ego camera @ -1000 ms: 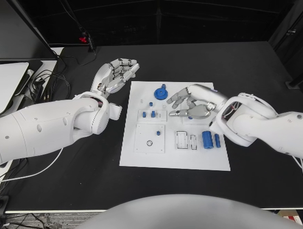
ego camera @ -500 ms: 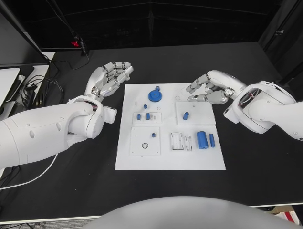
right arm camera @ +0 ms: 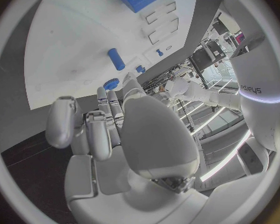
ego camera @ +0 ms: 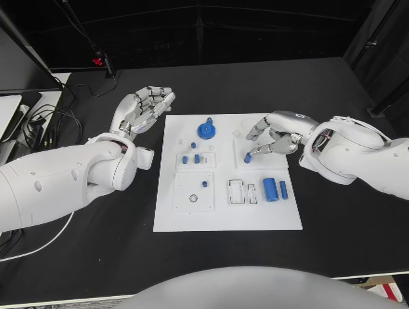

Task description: Assemble the parts on the task board

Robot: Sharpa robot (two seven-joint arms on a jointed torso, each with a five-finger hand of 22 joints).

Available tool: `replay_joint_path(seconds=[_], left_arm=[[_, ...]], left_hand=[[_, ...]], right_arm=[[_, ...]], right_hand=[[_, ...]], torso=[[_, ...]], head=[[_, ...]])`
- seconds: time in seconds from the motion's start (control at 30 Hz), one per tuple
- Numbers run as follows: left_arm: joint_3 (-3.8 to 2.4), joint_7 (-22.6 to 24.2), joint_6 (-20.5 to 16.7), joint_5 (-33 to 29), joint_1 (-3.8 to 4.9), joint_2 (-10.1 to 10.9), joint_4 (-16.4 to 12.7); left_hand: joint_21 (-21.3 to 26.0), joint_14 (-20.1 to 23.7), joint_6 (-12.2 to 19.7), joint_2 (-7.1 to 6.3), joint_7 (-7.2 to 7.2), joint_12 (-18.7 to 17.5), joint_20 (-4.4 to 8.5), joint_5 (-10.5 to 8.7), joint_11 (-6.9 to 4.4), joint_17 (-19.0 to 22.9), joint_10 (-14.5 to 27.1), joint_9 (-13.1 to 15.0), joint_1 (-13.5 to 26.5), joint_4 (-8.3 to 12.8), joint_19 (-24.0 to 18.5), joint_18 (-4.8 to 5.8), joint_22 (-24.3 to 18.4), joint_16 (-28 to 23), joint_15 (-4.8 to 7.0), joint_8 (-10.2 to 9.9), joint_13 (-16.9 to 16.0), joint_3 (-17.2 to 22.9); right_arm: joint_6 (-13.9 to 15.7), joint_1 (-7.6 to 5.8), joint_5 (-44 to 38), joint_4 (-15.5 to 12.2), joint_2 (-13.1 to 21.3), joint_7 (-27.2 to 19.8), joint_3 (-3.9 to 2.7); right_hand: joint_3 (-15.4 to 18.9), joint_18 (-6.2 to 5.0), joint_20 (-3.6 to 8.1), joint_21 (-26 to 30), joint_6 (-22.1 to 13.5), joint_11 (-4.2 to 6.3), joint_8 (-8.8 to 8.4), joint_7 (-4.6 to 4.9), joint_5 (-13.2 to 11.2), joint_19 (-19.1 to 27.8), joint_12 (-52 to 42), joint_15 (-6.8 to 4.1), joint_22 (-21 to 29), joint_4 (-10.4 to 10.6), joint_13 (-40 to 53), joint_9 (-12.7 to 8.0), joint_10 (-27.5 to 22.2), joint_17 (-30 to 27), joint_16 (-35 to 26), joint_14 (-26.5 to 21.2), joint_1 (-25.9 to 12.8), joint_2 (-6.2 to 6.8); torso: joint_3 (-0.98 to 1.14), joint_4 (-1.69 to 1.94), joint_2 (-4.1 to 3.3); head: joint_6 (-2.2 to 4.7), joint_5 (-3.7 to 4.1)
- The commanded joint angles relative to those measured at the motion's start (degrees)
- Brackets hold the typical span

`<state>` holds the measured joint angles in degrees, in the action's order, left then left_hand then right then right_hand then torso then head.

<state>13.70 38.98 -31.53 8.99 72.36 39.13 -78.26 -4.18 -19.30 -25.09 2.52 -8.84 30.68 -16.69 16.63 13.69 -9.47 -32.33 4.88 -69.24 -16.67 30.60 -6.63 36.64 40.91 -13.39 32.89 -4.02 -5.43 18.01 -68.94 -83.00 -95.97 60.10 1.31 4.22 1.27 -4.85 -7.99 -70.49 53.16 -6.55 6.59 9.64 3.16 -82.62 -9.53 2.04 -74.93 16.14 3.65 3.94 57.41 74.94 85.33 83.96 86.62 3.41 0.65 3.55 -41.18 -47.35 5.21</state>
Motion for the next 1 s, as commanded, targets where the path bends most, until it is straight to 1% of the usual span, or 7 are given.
replay_joint_path(seconds=[0.03,0.13,0.3,0.47,0.63,0.73,1.0], left_arm=[[-0.05,5.4,0.3,-0.2,0.04,0.0,-0.1],[-0.05,5.4,0.3,-0.2,0.03,0.0,-0.1],[-0.05,5.4,0.3,-0.2,0.03,0.1,-0.2],[-0.05,5.4,0.3,-0.2,0.03,0.1,-0.2],[-0.05,5.4,0.3,-0.2,0.02,0.1,-0.1],[-0.05,5.4,0.3,-0.2,0.02,0.1,-0.1],[-0.05,5.4,0.3,-0.2,0.01,0.1,-0.1]], left_hand=[[-0.2,0.3,0.3,0.6,-7.29,0.2,0.12,0.31,0.01,0.0,0.4,0.0,0.1,0.0,0.3,-0.22,0.0,0.3,0.1,0.3,0.1,-0.3],[-0.2,0.3,0.3,0.6,-7.29,0.2,0.12,0.31,0.01,0.0,0.4,0.0,0.1,0.0,0.3,-0.22,0.0,0.3,0.1,0.3,0.1,-0.3],[-0.2,0.3,0.3,0.6,-7.29,0.2,0.12,0.31,0.01,0.0,0.4,0.0,0.1,0.0,0.3,-0.22,0.0,0.3,0.1,0.3,0.1,-0.3],[-0.2,0.3,0.3,0.6,-7.29,0.2,0.12,0.31,0.01,0.0,0.4,0.0,0.1,0.0,0.3,-0.22,0.0,0.3,0.1,0.3,0.1,-0.3],[-0.2,0.3,0.3,0.6,-7.29,0.2,0.12,0.31,0.01,0.0,0.4,0.0,0.1,0.0,0.3,-0.22,0.0,0.3,0.1,0.3,0.1,-0.3],[-0.2,0.3,0.3,0.6,-7.29,0.2,0.12,0.31,0.01,0.0,0.4,0.0,0.1,0.0,0.3,-0.22,0.0,0.3,0.1,0.3,0.1,-0.3],[-0.2,0.3,0.3,0.6,-7.29,0.2,0.12,0.31,0.01,0.0,0.4,0.0,0.1,0.0,0.3,-0.22,0.0,0.3,0.1,0.3,0.1,-0.3]], right_arm=[[-2.4,0.03,-2.1,-0.1,-0.4,0.8,-0.04],[-3.1,0.15,-2.1,-0.3,-0.8,0.9,-0.04],[-3.8,0.33,-3.1,-0.4,-1.3,1.7,-0.04],[-4.5,0.44,-5.0,-0.2,-1.7,3.1,-0.04],[-6.1,0.76,-6.7,-0.2,-2.0,4.2,-0.04],[-6.7,0.91,-7.3,-0.1,-2.3,4.7,-0.04],[-6.5,1.27,-8.2,0.1,-3.0,6.0,-0.04]], right_hand=[[-0.1,0.28,0.32,0.4,-0.3,0.05,-0.38,-0.01,-0.4,0.2,-0.4,-0.3,-5.8,0.4,0.1,-0.1,-0.2,3.1,-0.3,3.6,-0.1,0.7],[-0.3,0.2,0.35,0.8,-0.3,0.07,-0.47,-0.05,-0.4,0.4,-0.5,-0.32,-5.6,0.5,0.1,-0.1,-0.3,2.8,-0.5,3.5,-0.4,1.15],[-0.7,0.15,0.38,1.1,-0.5,0.06,-0.62,-0.21,-0.4,0.5,-0.5,-0.34,-5.4,0.4,0.1,-0.1,-0.5,2.7,-0.5,3.5,-0.5,1.53],[-1.8,0.19,0.41,1.1,-0.3,0.06,-0.7,-0.31,-0.4,0.5,-0.6,-0.35,-5.4,0.1,0.1,0.0,-0.8,2.9,-0.4,3.5,0.5,1.41],[-2.2,0.21,0.43,1.0,-0.1,0.1,-0.69,-0.27,-0.4,0.4,-0.7,-0.36,-5.4,0.0,0.1,0.0,-0.6,2.8,-0.5,3.5,0.9,1.41],[-2.5,0.21,0.47,1.0,0.1,0.21,-0.65,-0.33,-0.4,0.4,-1.0,-0.43,-5.4,0.0,0.2,0.0,-0.2,2.8,-0.4,3.5,1.2,1.36],[-4.0,0.32,0.85,0.5,2.3,0.83,0.09,-0.85,-0.4,0.2,-2.0,-0.93,-5.7,-0.4,0.1,0.2,2.6,3.6,-0.1,3.8,3.4,-0.11]], torso=[[0.02,0.2,-0.04],[0.02,0.18,-0.06],[-0.03,0.1,-0.05],[-0.03,0.11,-0.04],[0.02,0.1,-0.02],[0.01,0.11,0.0],[-0.01,0.13,0.01]], head=[[0.07,-0.04],[0.03,-0.14],[-0.13,-0.29],[-0.14,-0.27],[-0.14,-0.42],[-0.23,-0.36],[-0.26,-0.34]])
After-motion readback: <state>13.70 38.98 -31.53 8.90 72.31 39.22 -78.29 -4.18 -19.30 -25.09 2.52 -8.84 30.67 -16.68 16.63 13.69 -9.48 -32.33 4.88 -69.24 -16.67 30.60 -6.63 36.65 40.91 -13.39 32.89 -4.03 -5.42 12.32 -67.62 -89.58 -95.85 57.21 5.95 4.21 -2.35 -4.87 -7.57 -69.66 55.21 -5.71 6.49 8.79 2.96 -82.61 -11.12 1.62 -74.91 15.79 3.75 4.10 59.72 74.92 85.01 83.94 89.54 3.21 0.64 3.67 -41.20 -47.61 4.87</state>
